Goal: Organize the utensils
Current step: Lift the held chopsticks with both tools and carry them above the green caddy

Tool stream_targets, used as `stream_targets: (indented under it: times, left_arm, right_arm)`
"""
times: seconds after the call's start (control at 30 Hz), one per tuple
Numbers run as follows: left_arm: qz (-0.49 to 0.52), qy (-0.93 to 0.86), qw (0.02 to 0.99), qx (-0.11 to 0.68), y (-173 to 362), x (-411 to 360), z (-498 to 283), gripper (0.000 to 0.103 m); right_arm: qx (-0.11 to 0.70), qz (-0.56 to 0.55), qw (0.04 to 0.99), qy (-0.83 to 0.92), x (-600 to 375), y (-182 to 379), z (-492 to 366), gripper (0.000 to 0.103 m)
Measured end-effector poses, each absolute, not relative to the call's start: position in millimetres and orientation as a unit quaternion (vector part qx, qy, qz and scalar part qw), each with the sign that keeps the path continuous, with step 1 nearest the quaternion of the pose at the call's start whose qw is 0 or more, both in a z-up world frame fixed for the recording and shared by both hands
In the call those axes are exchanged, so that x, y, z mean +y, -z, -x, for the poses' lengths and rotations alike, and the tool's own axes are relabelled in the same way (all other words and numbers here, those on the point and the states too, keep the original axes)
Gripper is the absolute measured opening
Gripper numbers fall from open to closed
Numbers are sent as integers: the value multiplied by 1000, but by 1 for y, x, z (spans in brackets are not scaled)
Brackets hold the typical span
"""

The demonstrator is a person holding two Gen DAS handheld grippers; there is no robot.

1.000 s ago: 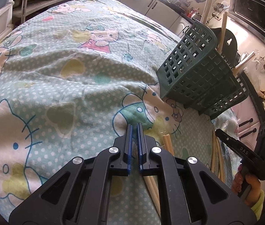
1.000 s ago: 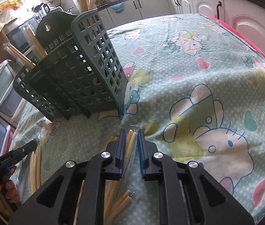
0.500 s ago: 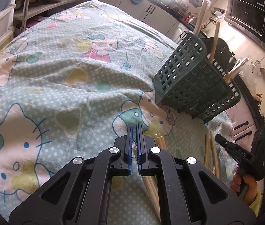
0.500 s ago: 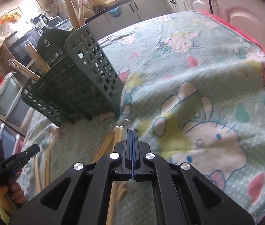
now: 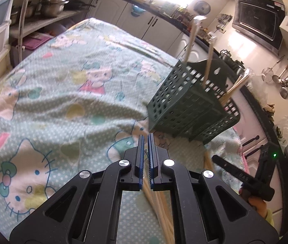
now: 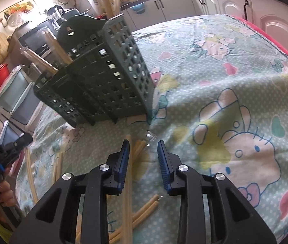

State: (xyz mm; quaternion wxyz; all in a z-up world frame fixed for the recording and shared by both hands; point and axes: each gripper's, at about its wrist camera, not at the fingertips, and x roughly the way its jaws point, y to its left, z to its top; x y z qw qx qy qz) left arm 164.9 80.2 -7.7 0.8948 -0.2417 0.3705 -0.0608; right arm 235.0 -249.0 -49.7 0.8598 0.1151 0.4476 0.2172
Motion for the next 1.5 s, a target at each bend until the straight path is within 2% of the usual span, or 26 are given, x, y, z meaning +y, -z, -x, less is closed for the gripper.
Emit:
stream_targets:
  times: [0.43,0.6,0.77,0.97,1.07,1.13,1.2,1.23,1.37,1.43,1.5]
  left_arm:
    - [217,93,908,346,-29,56,-174,2]
    - [204,106,914,335,-45,45,-178,2]
    - [194,121,918,324,-62,35,-184,2]
    - [189,132,921,314,-74,25,-191,2]
    - [186,135,921,313,-78,22,-194,2]
    - [184,138,922,310,-82,19,-196,2]
    - [181,141,924,305,-88,17,-198,2]
    - [179,143,925,303,-90,16,-198,2]
    - [172,151,930,289,-107,11,-202,2]
    - [169,154,932,281,-115,9,-204,2]
    - [168,157,933,276,-122,8,-206,2]
  right_arm:
    - [455,-48,860,-227,-221,50,-228,28]
    - [453,-33,864,-216,-220,48,-230,9]
    - [438,-26,872,-218,-228,34,-227,2]
    - [448,-15,868,-215,-233,33,-231,3]
    - [460,-20,860,-218,-232,41,-231,7]
    - [464,-24,858,-220,-231,44,-229,11]
    - [469,-29,854,-223,-230,47,-230,26]
    - [472,-27,853,-222,-229,48,-230,27]
    - [475,-19,851,-223,-225,53,-230,25]
    - [473,-17,851,-227,-223,52,-230,13]
    - [470,-11,853,-227,-223,49,-230,11]
